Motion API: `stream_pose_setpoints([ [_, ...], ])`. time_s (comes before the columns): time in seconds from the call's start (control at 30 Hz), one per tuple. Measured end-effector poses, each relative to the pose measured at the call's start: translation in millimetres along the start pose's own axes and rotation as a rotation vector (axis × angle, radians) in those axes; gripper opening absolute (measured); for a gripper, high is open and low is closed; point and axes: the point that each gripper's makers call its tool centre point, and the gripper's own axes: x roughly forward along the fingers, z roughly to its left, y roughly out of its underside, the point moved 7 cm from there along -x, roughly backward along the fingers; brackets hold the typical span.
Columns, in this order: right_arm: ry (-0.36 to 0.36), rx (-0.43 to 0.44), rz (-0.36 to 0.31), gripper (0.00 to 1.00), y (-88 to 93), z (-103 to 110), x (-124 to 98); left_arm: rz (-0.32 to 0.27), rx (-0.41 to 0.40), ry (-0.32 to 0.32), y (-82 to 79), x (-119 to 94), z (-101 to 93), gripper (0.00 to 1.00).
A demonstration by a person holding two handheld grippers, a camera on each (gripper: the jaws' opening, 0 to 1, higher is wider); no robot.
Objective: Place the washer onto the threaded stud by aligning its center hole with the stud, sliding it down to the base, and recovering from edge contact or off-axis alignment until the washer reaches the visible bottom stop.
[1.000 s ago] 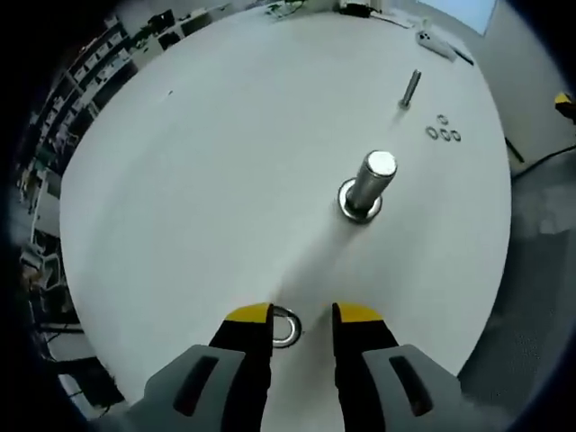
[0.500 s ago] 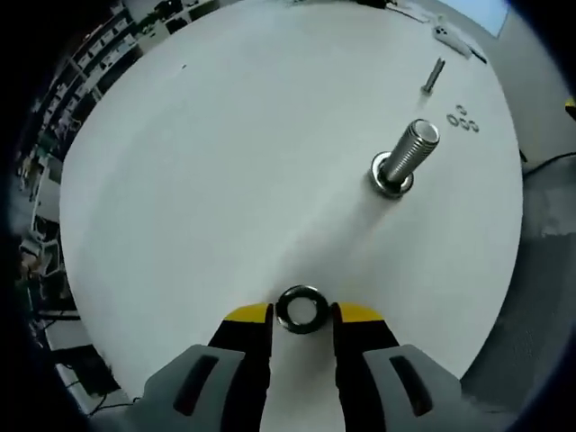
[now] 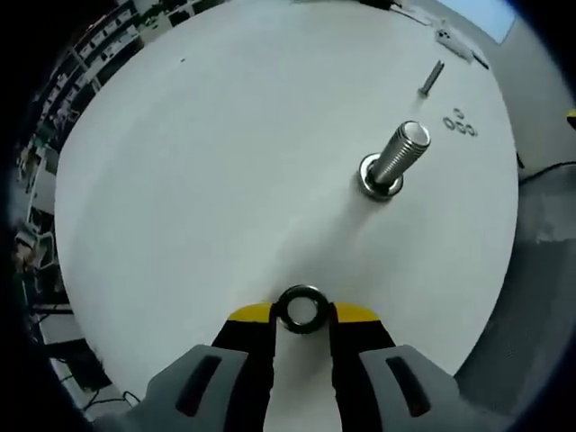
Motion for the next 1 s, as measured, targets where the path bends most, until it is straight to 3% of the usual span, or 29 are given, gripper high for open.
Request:
stream_pose_setpoints([
  [0.17, -0.001, 0.001, -0.004, 0.28, -0.2, 0.1, -0.2, 0.018, 0.031, -0.002, 0.5, -0.1, -7.1, 0.21],
  [0.3, -0.005, -0.001, -0.001, 0.28, 0.2, 0.6, -0.1, 0.02, -0.011, -0.01, 1.7, -0.8, -7.0, 0.21],
  [0.67, -0.009, -0.002, -0.009, 0.28, -0.5, 1.0, -0.8, 0.075, -0.009, -0.009, -1.7, 1.0, -6.6, 0.23],
  [0.77, -0.011, -0.004, -0.01, 0.28, -0.5, 1.4, -0.8, 0.07, -0.017, -0.009, -0.5, 0.0, -5.4, 0.22],
  [0.87, -0.013, -0.005, -0.006, 0.28, 0.4, 1.9, -0.8, 0.043, -0.088, -0.02, 1.0, 0.2, -5.0, 0.21],
  [1.0, -0.017, -0.012, -0.003, 0.28, 0.2, 2.4, -0.2, 0.043, -0.084, -0.031, 1.1, -0.5, -7.8, 0.2],
])
